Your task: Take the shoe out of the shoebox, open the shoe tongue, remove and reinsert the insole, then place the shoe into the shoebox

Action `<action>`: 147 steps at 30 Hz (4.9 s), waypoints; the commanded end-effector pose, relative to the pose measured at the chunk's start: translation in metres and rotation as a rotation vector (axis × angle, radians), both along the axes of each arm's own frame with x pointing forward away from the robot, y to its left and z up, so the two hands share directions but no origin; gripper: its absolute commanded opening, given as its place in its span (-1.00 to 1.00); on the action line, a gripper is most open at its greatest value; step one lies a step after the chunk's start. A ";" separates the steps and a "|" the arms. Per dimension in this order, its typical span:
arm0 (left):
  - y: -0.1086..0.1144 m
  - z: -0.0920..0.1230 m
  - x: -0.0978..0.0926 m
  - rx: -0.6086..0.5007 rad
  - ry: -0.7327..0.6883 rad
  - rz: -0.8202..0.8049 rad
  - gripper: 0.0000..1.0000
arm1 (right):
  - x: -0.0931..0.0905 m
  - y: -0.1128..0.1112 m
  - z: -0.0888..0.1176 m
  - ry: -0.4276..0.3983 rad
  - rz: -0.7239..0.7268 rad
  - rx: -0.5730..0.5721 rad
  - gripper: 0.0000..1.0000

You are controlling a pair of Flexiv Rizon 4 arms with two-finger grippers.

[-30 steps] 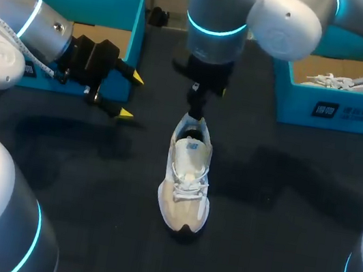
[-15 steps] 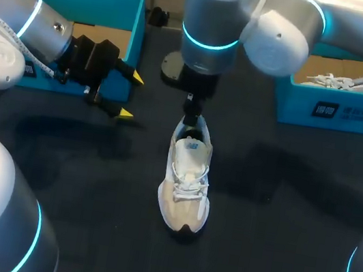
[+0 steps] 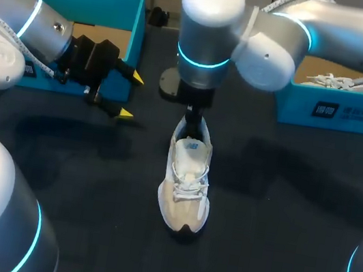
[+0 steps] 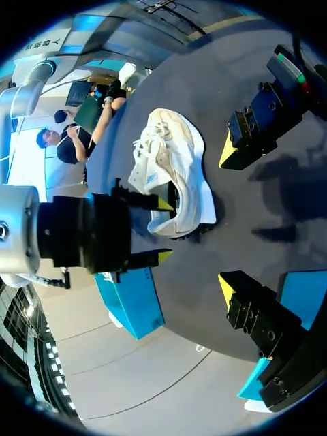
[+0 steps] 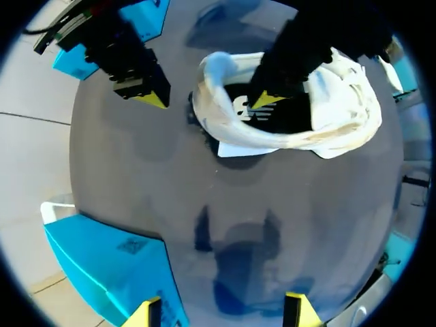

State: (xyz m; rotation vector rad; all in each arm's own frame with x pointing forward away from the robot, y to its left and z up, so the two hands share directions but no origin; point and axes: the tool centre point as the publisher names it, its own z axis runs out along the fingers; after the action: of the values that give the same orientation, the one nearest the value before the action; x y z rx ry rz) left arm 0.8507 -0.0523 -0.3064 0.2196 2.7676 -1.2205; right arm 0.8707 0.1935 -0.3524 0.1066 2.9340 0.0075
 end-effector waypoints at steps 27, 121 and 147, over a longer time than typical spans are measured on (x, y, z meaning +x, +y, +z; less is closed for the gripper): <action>0.001 0.001 0.000 0.001 0.000 -0.001 1.00 | 0.001 -0.005 0.022 -0.013 0.007 -0.018 -1.00; 0.001 0.001 0.000 0.001 0.000 -0.001 1.00 | 0.126 -0.229 0.223 -0.055 0.208 -0.117 -1.00; 0.001 0.001 0.000 0.001 0.000 -0.001 1.00 | 0.203 -0.346 0.206 -0.079 0.106 -0.176 -1.00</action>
State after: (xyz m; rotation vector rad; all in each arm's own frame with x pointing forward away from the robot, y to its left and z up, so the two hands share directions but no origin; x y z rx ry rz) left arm 0.8507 -0.0523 -0.3064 0.2197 2.7676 -1.2205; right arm 1.0688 -0.1434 -0.1465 -0.0685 2.8365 -0.2416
